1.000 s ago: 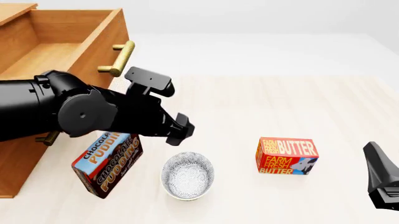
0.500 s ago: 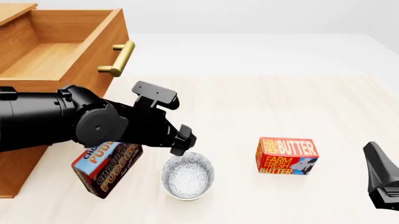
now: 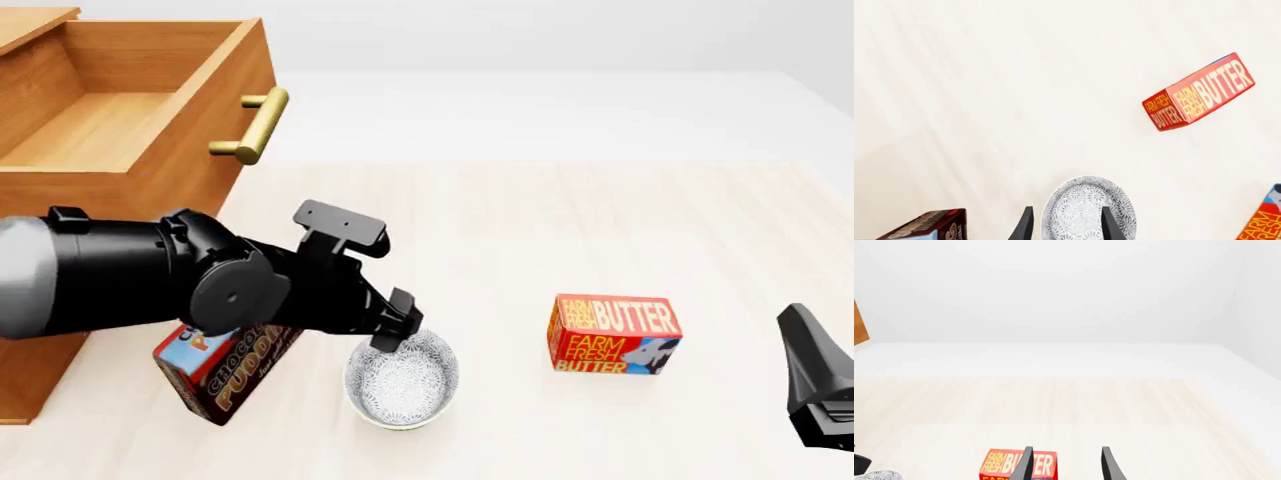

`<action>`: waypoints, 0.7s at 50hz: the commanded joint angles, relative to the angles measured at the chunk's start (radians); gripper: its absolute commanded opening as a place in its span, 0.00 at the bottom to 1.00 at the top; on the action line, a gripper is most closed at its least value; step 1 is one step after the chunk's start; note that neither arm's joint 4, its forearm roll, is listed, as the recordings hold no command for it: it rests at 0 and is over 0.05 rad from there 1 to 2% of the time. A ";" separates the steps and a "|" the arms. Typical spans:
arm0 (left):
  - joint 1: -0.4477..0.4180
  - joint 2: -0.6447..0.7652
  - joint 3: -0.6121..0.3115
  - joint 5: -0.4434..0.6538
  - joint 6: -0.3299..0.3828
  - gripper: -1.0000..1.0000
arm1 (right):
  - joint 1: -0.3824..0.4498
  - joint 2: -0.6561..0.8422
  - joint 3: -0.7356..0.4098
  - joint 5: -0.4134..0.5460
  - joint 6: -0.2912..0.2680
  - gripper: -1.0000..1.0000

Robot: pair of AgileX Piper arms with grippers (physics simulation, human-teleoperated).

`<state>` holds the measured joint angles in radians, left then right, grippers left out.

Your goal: Put the bowl in the top drawer of the cabinet.

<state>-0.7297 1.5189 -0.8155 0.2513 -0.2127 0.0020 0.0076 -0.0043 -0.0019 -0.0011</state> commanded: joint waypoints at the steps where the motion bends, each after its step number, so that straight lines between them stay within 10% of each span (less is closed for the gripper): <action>1: 0.052 0.043 0.004 -0.023 -0.025 1.00 | 0.000 0.000 0.000 0.000 0.000 1.00; 35: 0.065 0.118 0.072 -0.107 -0.084 1.00 | 0.000 0.000 0.000 0.000 0.000 1.00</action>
<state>-0.7114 1.6068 -0.7537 0.1625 -0.2704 0.0020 0.0076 -0.0043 -0.0019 -0.0011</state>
